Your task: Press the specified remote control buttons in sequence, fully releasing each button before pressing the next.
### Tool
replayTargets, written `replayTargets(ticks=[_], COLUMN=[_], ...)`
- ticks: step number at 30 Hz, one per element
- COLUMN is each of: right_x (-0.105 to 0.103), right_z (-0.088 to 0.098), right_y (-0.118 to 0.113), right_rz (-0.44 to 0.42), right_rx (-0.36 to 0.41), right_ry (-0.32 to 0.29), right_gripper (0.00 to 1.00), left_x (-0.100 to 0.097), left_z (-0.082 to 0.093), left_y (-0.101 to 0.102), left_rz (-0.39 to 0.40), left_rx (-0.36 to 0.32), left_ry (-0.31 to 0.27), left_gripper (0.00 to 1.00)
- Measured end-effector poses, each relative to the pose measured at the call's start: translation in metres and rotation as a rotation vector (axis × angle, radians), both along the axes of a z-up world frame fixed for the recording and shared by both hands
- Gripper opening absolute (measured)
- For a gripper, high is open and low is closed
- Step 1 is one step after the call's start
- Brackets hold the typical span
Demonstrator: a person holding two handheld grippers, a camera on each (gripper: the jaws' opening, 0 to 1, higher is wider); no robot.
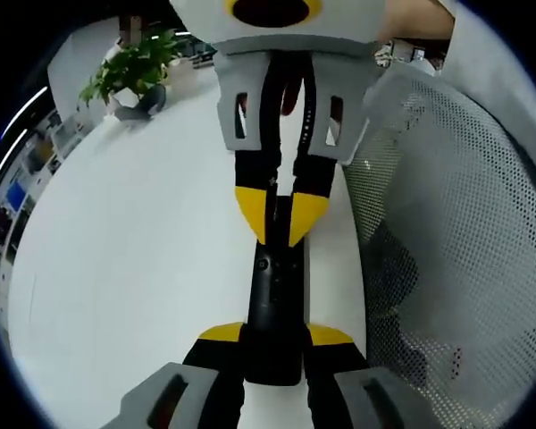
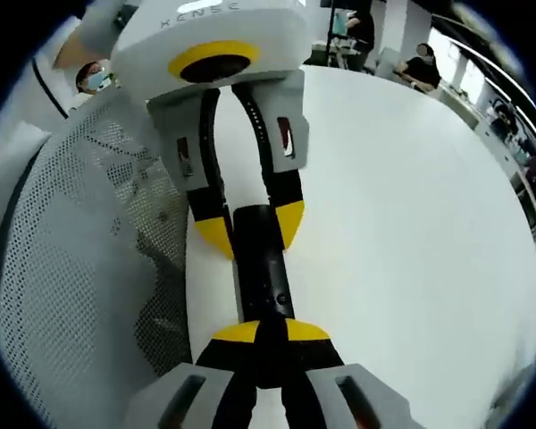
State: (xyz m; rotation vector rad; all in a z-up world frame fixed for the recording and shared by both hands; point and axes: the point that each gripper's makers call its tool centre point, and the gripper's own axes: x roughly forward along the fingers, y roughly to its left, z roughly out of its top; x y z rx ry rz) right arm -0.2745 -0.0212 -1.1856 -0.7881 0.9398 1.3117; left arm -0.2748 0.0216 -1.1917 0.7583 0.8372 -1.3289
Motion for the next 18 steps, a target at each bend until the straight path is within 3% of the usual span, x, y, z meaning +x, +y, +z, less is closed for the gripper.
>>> replayTargets(ticks=[3,8,13,18], right_x=[-0.0011,-0.0020,-0.0036,-0.0040], right_z=[0.0006,0.0027,0.0036,0.0038], right_y=[-0.0006,-0.0009,0.0011,0.0027], right_rz=[0.018,0.085,0.202,0.239], right_rx=[0.009,0.105,0.115,0.090], right_ry=[-0.047,-0.133,-0.147,-0.135], right_gripper=[0.05,0.05,0.05,0.04], left_x=[0.0001,-0.0001,-0.0002,-0.0002], left_z=[0.0000,0.0000,-0.0001,-0.0001], left_y=[-0.0001,0.0002,0.0003,0.0003], left_rz=[-0.001,0.007,0.007,0.009], left_rx=[0.002,-0.004,-0.008,-0.009], left_ry=[0.000,0.000,0.000,0.001], left_gripper=[0.24,0.24,0.24,0.24])
